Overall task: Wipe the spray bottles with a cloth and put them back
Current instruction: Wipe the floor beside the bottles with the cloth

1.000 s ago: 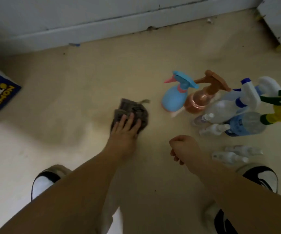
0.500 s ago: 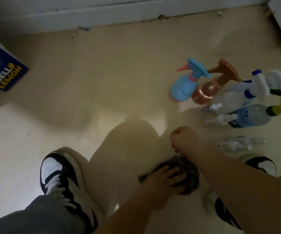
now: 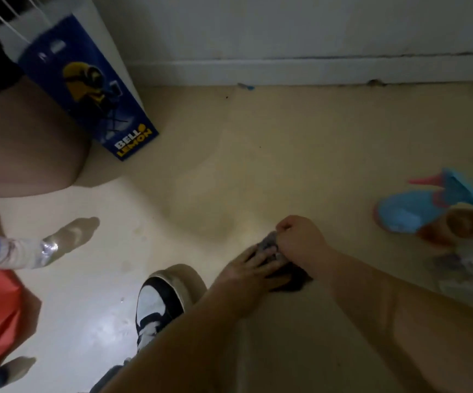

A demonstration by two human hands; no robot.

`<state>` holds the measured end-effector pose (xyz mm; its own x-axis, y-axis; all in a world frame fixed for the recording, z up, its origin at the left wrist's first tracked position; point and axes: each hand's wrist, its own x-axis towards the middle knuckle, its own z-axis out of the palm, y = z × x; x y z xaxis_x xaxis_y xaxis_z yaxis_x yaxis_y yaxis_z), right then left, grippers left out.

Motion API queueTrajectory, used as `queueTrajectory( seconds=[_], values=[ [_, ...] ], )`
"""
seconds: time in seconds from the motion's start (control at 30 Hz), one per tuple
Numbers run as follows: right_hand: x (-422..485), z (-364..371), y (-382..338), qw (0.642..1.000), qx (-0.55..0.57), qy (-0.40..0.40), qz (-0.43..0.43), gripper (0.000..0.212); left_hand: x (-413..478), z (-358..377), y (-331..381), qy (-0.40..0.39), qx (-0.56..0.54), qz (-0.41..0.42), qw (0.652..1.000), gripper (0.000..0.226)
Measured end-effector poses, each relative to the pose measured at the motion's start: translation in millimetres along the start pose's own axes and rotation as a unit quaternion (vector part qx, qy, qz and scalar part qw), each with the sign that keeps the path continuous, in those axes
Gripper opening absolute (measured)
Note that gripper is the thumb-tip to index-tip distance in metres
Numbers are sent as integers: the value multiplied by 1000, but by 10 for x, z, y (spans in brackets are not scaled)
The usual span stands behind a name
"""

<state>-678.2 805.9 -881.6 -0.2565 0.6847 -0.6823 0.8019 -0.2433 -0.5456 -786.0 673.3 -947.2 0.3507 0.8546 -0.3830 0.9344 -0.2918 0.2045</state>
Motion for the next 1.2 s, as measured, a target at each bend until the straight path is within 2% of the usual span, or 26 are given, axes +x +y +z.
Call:
queueTrajectory(
  seconds=[0.07, 0.13, 0.17, 0.23, 0.3, 0.43, 0.47, 0.5, 0.6, 0.7, 0.77, 0.83, 0.9, 0.97, 1.0, 1.03, 1.07, 1.1, 1.13, 1.17, 1.2],
  values=[
    [92, 69, -159, 1000, 0, -6, -19, 13, -73, -48, -386, 5, -1, -139, 990, 61],
    [205, 113, -312, 1000, 17, -22, -13, 16, -162, -86, -697, 12, -7, -284, 959, 70],
    [252, 128, -384, 999, 24, -29, -10, 16, -218, -87, -821, 10, -19, -346, 938, 71],
    [374, 164, -517, 999, 28, -39, -9, 16, -267, -106, -1003, 23, -107, -472, 875, 66],
    [423, 188, -593, 999, 21, -45, -20, 18, -201, -111, -1062, 37, -194, -548, 813, 64],
    [609, 70, -596, 998, 24, 5, -53, 16, 325, -261, -1172, 82, -262, -620, 735, 63],
    [629, -7, -561, 997, 29, 30, -58, 15, 480, -336, -1210, 81, -270, -611, 739, 63],
    [638, -100, -513, 996, 38, 55, -58, 15, 648, -417, -1229, 73, -269, -588, 759, 63],
    [592, -405, -301, 986, 73, 141, -48, 15, 1162, -614, -1080, 46, -230, -485, 842, 64],
    [503, -685, -49, 975, 77, 208, -30, 10, 1592, -627, -495, 31, -176, -332, 926, 66],
    [433, -814, 123, 974, 76, 215, -15, 8, 1697, -512, 67, 38, -144, -213, 966, 73],
    [350, -905, 291, 976, 58, 210, -2, 9, 1633, -325, 595, 54, -111, -97, 988, 65],
    [252, -937, 431, 979, 37, 200, 5, 10, 1422, -87, 915, 61, -90, 18, 994, 45],
    [171, -923, 509, 984, 33, 174, 10, 12, 1191, 95, 842, 64, -79, 103, 990, 39],
    [133, -909, 507, 987, 31, 159, 12, 12, 1084, 138, 669, 69, -37, 129, 989, 42],
    [113, -892, 497, 989, 26, 148, 12, 11, 988, 143, 446, 69, 15, 136, 988, 46],
    [102, -880, 484, 990, 23, 141, 11, 10, 900, 110, 206, 72, 40, 107, 991, 50],
    [96, -868, 466, 990, 28, 137, 13, 10, 817, 29, -45, 78, 30, 23, 996, 54],
    [90, -856, 440, 990, 42, 131, 17, 11, 727, -72, -288, 88, 8, -95, 992, 59],
    [89, -841, 420, 990, 60, 124, 21, 12, 641, -169, -496, 86, -19, -223, 971, 62],
    [91, -827, 403, 990, 76, 118, 21, 14, 583, -251, -650, 77, -54, -350, 932, 62]
  ],
)
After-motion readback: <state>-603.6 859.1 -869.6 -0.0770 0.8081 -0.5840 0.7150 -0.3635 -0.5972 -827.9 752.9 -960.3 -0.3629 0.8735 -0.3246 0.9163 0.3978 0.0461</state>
